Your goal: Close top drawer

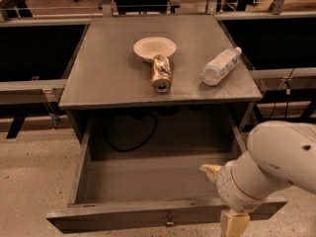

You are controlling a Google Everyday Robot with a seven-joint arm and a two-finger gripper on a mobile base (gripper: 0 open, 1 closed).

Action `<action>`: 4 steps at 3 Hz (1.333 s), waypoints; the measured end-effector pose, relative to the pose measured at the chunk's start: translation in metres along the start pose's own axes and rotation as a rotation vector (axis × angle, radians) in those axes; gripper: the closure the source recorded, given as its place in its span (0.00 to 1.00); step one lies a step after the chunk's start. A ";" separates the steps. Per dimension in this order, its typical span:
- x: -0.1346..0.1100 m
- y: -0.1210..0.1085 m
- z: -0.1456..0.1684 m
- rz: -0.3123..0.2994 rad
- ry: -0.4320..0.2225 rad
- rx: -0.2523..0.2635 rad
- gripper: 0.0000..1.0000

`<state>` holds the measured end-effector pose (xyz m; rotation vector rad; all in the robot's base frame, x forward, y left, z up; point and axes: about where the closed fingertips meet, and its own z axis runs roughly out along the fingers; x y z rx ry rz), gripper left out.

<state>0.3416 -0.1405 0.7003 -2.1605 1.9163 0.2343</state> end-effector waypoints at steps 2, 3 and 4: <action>0.006 -0.041 0.012 -0.071 0.045 0.079 0.00; 0.006 -0.045 0.012 -0.069 0.049 0.094 0.00; 0.022 -0.040 0.020 -0.015 0.072 0.052 0.00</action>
Offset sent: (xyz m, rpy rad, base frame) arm 0.0636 0.0025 -0.0385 -0.0388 -0.1914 0.0411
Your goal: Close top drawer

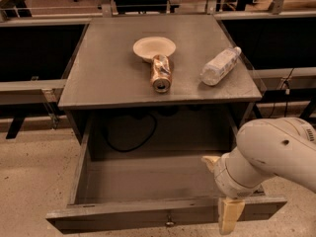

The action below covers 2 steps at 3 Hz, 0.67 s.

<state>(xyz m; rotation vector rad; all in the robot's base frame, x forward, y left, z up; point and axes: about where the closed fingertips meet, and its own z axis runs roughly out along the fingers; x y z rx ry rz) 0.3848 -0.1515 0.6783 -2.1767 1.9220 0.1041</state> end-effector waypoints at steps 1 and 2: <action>0.001 0.001 0.000 0.008 0.002 -0.002 0.00; 0.001 0.001 0.000 0.008 0.002 -0.002 0.17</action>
Offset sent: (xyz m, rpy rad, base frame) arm -0.0004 -0.0009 -0.0004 -0.0012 0.0031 -0.0074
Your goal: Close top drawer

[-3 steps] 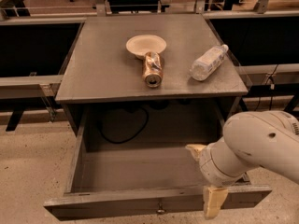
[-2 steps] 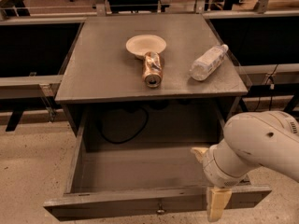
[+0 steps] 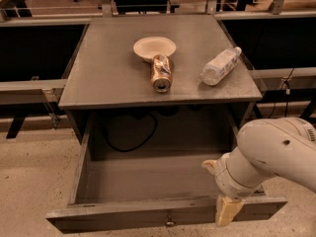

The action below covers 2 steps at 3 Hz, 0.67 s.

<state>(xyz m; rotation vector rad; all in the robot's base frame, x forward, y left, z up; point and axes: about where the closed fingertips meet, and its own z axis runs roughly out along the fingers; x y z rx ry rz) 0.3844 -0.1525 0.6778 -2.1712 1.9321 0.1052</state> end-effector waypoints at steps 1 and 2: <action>0.000 0.000 0.000 0.000 0.000 0.000 0.41; 0.000 0.000 0.000 0.000 0.000 0.000 0.64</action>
Offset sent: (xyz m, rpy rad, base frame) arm 0.0000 0.0000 0.0000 0.0000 0.0000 0.0000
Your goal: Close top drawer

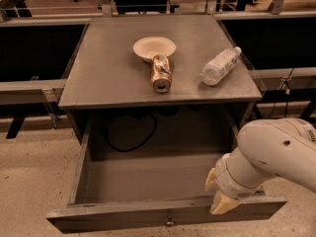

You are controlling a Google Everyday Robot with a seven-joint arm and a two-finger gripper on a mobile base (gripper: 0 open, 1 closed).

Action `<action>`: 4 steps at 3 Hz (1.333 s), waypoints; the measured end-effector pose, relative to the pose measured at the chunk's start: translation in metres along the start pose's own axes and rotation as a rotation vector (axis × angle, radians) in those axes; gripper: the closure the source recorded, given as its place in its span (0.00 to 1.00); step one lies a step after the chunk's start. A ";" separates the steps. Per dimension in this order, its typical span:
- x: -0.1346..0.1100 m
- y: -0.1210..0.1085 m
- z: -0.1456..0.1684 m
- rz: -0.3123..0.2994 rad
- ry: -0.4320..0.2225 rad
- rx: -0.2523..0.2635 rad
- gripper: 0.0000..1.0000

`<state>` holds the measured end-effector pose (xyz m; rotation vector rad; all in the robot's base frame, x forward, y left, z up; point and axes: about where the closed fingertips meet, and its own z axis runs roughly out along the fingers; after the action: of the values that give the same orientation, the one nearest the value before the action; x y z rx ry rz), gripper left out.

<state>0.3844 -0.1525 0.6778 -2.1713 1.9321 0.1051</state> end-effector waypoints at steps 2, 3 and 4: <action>0.000 0.000 0.000 0.000 0.000 0.000 0.89; 0.000 0.000 0.000 0.000 0.000 0.000 0.67; 0.000 0.000 0.000 0.000 0.000 0.000 0.44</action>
Offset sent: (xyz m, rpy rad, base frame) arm 0.0000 0.0000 0.0000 0.0000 0.0000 0.0000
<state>0.3844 -0.1525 0.6779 -2.1713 1.9320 0.1050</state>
